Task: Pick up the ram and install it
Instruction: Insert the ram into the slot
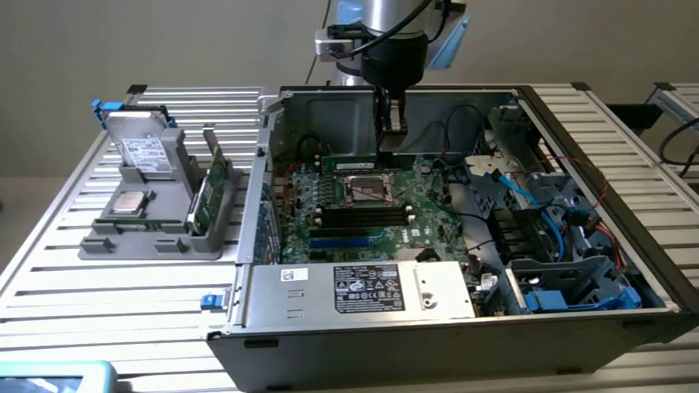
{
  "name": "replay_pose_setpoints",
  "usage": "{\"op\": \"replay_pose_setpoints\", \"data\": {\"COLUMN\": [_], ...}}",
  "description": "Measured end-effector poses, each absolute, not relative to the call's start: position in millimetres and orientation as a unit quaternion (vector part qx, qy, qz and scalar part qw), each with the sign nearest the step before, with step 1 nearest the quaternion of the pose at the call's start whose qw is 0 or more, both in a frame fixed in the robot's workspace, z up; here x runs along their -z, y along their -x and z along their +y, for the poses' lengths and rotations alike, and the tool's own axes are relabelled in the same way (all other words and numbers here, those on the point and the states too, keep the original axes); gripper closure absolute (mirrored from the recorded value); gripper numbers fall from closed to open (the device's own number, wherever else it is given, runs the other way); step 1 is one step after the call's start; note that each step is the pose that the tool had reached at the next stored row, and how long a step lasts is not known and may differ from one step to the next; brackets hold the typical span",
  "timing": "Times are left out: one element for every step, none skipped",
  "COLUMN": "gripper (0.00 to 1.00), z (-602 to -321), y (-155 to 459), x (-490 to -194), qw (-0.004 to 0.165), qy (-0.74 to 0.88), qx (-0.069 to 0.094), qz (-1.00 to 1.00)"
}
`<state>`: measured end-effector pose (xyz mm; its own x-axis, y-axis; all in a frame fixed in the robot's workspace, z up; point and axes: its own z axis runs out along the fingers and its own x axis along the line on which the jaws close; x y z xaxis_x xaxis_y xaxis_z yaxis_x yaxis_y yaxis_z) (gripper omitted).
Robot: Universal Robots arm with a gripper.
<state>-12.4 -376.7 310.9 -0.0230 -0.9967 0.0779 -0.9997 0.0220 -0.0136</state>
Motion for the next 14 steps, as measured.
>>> {"op": "replay_pose_setpoints", "data": {"gripper": [0.88,0.88,0.88,0.88,0.88,0.88,0.88,0.88,0.88,0.88,0.88,0.88,0.88,0.88], "z": [-376.7,-376.7,-376.7,-376.7,-376.7,-377.2,-378.0,-379.0,-380.4,-381.8,-383.5,-385.1,-385.8,-386.0], "y": [12.4,12.4,12.4,12.4,12.4,12.5,12.5,12.5,12.4,12.4,12.2,12.1,12.0,12.0], "x": [-310.1,-309.3,-308.5,-307.8,-307.1,-306.7,-306.4,-306.1,-305.8,-305.4,-305.0,-304.6,-303.4,-302.2], "qw": [0.023,0.023,0.023,0.023,0.023,0.023,0.023,0.023,0.023,0.023,0.023,0.023,0.023,0.023], "qy": [-0.699,-0.699,-0.699,-0.699,-0.699,-0.698,-0.698,-0.699,-0.699,-0.699,-0.699,-0.699,-0.699,-0.699], "qx": [-0.032,-0.032,-0.032,-0.032,-0.032,-0.032,-0.032,-0.032,-0.032,-0.032,-0.032,-0.032,-0.032,-0.032], "qz": [-0.714,-0.714,-0.714,-0.714,-0.714,-0.715,-0.715,-0.715,-0.714,-0.714,-0.714,-0.714,-0.714,-0.715]}}
